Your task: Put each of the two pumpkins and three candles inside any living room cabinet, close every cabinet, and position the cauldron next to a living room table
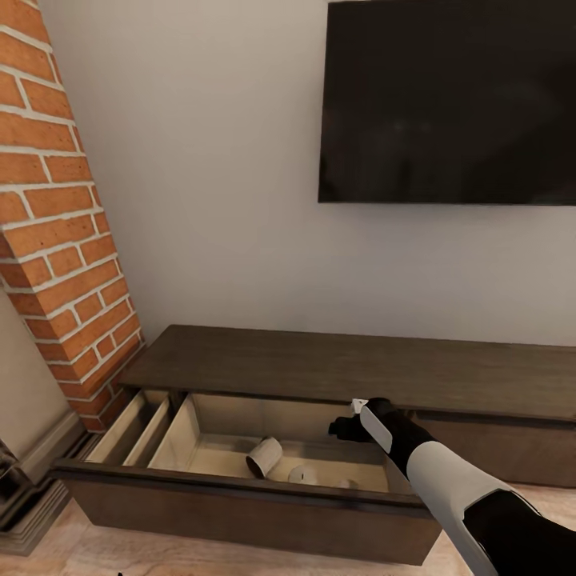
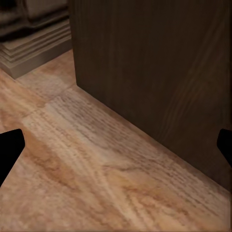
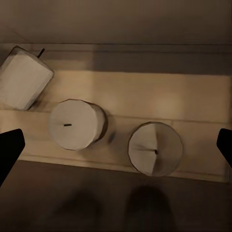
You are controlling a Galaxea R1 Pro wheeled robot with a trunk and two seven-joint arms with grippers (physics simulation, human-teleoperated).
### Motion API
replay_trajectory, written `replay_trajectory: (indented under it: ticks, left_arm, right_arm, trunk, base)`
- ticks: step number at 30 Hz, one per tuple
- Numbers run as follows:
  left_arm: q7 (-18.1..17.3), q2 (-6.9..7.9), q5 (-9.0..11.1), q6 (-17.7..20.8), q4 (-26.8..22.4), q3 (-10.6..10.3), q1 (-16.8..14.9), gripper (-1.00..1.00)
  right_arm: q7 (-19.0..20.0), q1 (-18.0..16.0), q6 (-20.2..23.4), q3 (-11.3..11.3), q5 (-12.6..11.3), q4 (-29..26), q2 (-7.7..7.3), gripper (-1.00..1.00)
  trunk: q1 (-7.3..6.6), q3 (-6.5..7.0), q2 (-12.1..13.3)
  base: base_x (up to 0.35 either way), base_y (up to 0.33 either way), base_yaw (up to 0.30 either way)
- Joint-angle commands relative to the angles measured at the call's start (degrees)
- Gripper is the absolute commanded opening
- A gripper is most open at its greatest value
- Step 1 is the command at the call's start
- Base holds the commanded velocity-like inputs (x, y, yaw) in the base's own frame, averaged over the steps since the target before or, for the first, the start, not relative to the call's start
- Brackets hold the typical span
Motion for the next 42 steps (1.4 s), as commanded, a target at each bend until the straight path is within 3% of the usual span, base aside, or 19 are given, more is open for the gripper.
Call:
replay_trajectory:
  ticks: [1,11,14,20,24,31,32,34,38,42]
  left_arm:
    - [0.34,0.04,0.26,-0.17,-0.09,-0.48,-0.02,1.0]
    - [0.41,-0.12,0.19,-0.08,-0.11,-0.59,-0.02,1.0]
    - [0.43,-1.01,0.18,-0.08,-0.05,-0.55,-0.02,1.0]
    - [0.39,-1.44,0.17,-0.08,-0.04,-0.56,-0.02,1.0]
    - [0.36,-1.51,0.17,-0.08,-0.06,-0.57,-0.02,1.0]
    - [0.34,-1.54,0.1,-0.08,-0.09,-0.6,-0.02,1.0]
    - [0.34,-1.54,0.09,-0.08,-0.05,-0.64,-0.02,1.0]
    - [0.34,-1.54,0.09,-0.08,-0.04,-0.65,-0.02,1.0]
    - [0.34,-1.54,0.08,-0.11,-0.07,-0.6,-0.02,1.0]
    - [0.34,-1.54,0.08,-0.16,-0.07,-0.57,-0.02,1.0]
  right_arm:
    - [-0.47,-0.03,0.16,0.41,-0.61,-0.09,-0.04,1.0]
    - [-0.47,-0.03,1.23,0.61,-0.61,-4.31,-0.41,1.0]
    - [-0.47,-0.03,2.93,0.66,-0.61,-6.94,-0.91,1.0]
    - [-0.54,0.03,3.4,0.67,-0.48,-10.26,-1.22,1.0]
    - [-0.66,0.79,3.36,0.73,-0.16,-16.16,-1.93,1.0]
    - [-2.32,8.86,2.78,0.76,0.3,-35.54,-4.48,1.0]
    - [-6.2,15.21,2.51,0.78,1.41,-47.46,-4.96,1.0]
    - [-7.87,18.36,2.29,0.81,2.76,-52.66,-5.05,1.0]
    - [-9.48,23.01,0.93,0.93,5.32,-59.88,-5.0,1.0]
    - [-9.89,24.39,0.15,1.77,6.05,-61.82,-4.89,1.0]
  trunk:
    - [-0.24,0.13,0.39]
    - [-2.43,1.92,4.4]
    - [-3.09,2.46,5.61]
    - [-4.41,3.54,8.01]
    - [-5.29,4.26,9.62]
    - [-6.83,5.51,12.42]
    - [-7.05,5.69,12.83]
    - [-7.48,6.05,13.63]
    - [-8.36,6.77,15.23]
    - [-9.02,7.31,16.43]
  base:
    - [-0.063,0.0,0.0]
    - [-0.282,0.0,0.0]
    - [-0.24,0.0,0.0]
    - [-0.062,0.0,0.0]
    - [-0.183,0.0,0.0]
    - [-0.259,0.0,0.0]
    - [-0.036,0.0,0.0]
    - [-0.024,0.0,0.0]
    - [-0.009,0.0,0.0]
    - [-0.001,0.0,0.0]
